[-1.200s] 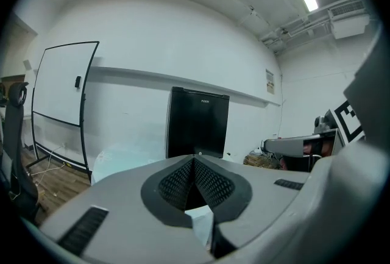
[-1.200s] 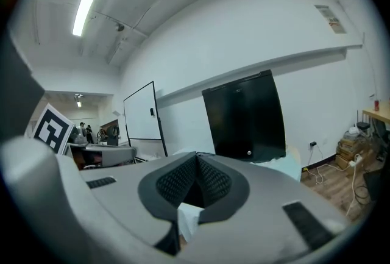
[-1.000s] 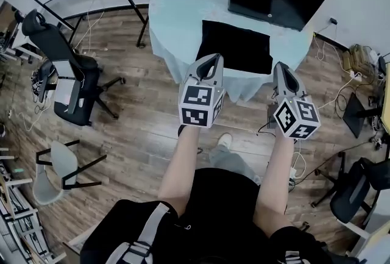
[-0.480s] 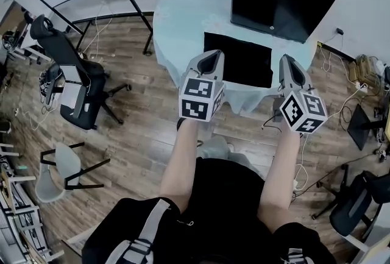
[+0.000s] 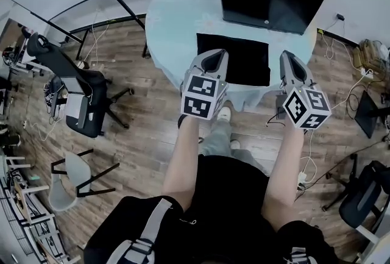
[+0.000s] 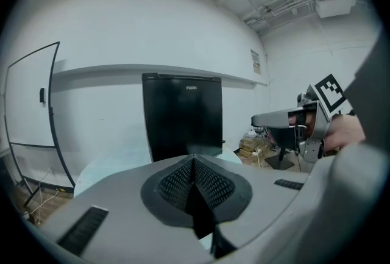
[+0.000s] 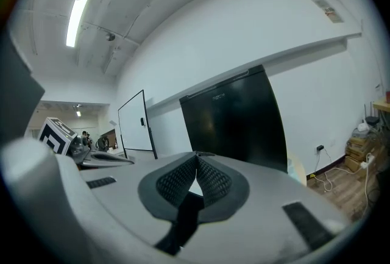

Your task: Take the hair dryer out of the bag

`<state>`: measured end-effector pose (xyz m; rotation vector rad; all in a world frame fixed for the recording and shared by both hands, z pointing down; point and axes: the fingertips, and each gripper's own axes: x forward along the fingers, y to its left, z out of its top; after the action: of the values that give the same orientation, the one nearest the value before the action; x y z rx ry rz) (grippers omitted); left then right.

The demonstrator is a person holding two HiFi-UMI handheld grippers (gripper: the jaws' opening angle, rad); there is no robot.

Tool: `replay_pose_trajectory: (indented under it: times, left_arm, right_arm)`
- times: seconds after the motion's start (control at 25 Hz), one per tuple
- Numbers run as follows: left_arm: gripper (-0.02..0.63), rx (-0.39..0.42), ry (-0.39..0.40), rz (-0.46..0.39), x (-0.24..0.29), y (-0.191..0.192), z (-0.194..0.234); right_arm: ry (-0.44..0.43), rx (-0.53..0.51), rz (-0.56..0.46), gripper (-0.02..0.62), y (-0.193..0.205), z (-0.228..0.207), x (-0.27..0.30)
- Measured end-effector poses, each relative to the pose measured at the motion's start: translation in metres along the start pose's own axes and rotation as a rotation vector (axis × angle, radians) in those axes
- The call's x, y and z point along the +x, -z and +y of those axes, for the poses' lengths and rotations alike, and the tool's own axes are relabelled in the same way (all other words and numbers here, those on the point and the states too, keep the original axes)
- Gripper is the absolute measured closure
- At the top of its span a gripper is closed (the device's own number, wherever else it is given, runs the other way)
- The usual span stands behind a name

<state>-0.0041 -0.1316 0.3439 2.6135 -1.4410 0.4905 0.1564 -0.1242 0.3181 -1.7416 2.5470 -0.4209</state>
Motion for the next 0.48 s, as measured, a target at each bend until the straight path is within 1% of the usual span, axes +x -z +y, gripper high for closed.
replay_pose_trajectory:
  times: [0.16, 0.28, 0.4, 0.48]
  left_arm:
    - [0.598, 0.061, 0.046, 0.096, 0.025, 0.018, -0.006]
    - [0.597, 0.068, 0.053, 0.142, 0.042, 0.030, -0.008]
    - [0.596, 0.093, 0.070, 0.185, 0.060, 0.042, -0.010]
    - [0.533, 0.108, 0.098, 0.225, 0.072, 0.053, -0.012]
  right_arm:
    - [0.013, 0.031, 0.043, 0.594, 0.016, -0.015, 0.009]
    - [-0.004, 0.027, 0.094, 0.594, 0.025, -0.022, 0.018]
    - [-0.001, 0.032, 0.107, 0.594, 0.029, -0.031, 0.025]
    - [0.005, 0.043, 0.123, 0.594, 0.036, -0.036, 0.031]
